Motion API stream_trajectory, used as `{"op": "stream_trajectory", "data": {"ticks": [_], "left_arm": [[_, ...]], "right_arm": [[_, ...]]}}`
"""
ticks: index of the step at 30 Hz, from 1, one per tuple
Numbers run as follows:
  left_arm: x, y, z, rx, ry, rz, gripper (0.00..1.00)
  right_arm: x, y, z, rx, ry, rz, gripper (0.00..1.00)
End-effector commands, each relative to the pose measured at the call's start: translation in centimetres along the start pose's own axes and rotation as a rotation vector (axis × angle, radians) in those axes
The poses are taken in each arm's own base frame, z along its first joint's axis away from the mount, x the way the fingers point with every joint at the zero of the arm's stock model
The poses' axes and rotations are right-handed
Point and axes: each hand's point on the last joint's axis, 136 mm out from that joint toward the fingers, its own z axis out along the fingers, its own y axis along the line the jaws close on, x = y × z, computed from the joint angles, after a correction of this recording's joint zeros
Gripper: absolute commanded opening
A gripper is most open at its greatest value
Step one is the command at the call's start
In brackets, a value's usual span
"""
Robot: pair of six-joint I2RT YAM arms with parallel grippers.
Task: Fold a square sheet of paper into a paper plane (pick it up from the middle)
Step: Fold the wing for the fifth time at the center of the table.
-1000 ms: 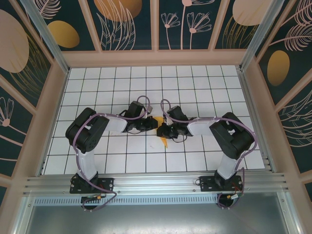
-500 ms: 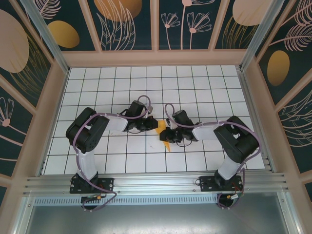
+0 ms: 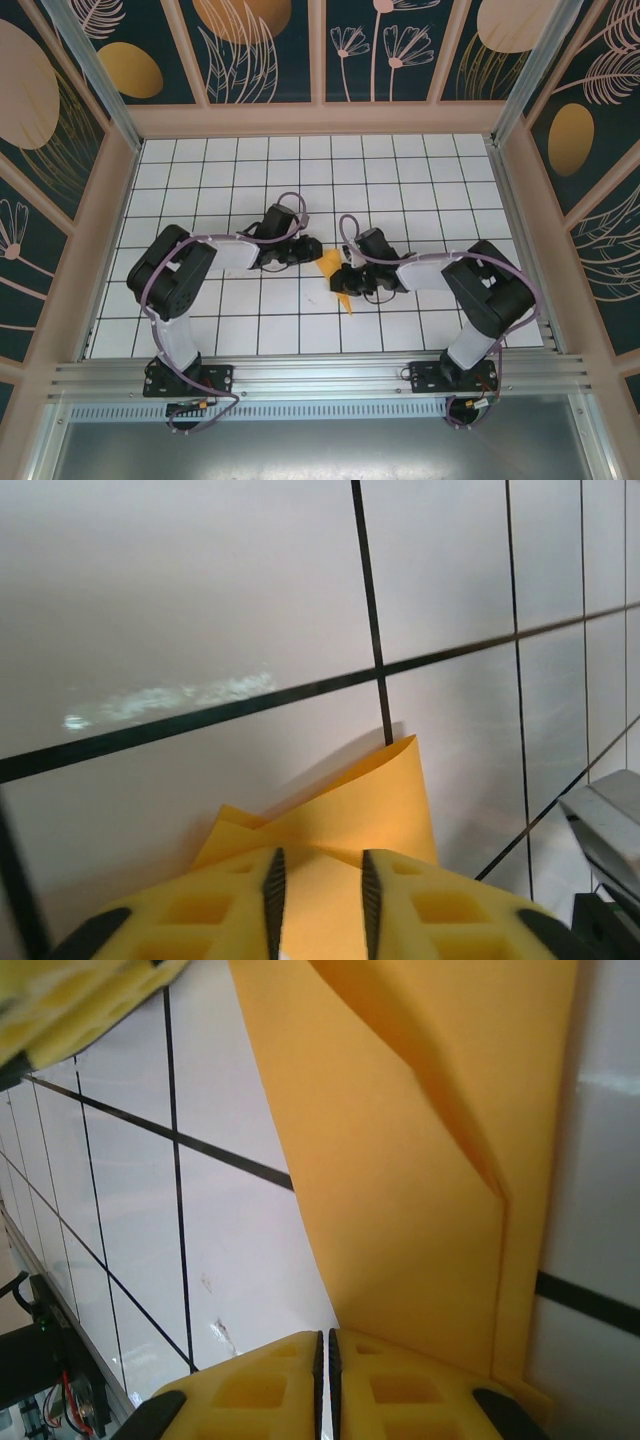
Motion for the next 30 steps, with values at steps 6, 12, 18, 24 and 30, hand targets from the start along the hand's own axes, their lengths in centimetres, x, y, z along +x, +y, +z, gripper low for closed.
{"op": "stream_trajectory", "data": {"ticks": [6,12,18,24,30], "left_arm": [[-2.9,-3.4,-4.4,0.011,-0.122,0.053,0.3],[-1.5,-1.7,-2.3,-0.065,-0.072,0.025,0.18],[-1.1,-1.2,-0.5,-0.057,-0.054,-0.001,0.15],[-0.9,-2.3,0.7,0.008,-0.03,0.0,0.16],[0.4,-2.1,2.1,0.042,0.039,-0.007,0.16]], "right_arm": [[-3.5,0.9,1.5,0.026,-0.055,-0.058,0.14],[-4.7,1.3,1.5,0.025,-0.105,-0.061,0.14],[-4.7,1.4,1.3,0.034,-0.133,-0.069,0.14],[-4.4,1.6,1.3,0.02,-0.129,-0.078,0.14],[-4.3,1.8,1.3,0.007,-0.13,-0.076,0.14]]}}
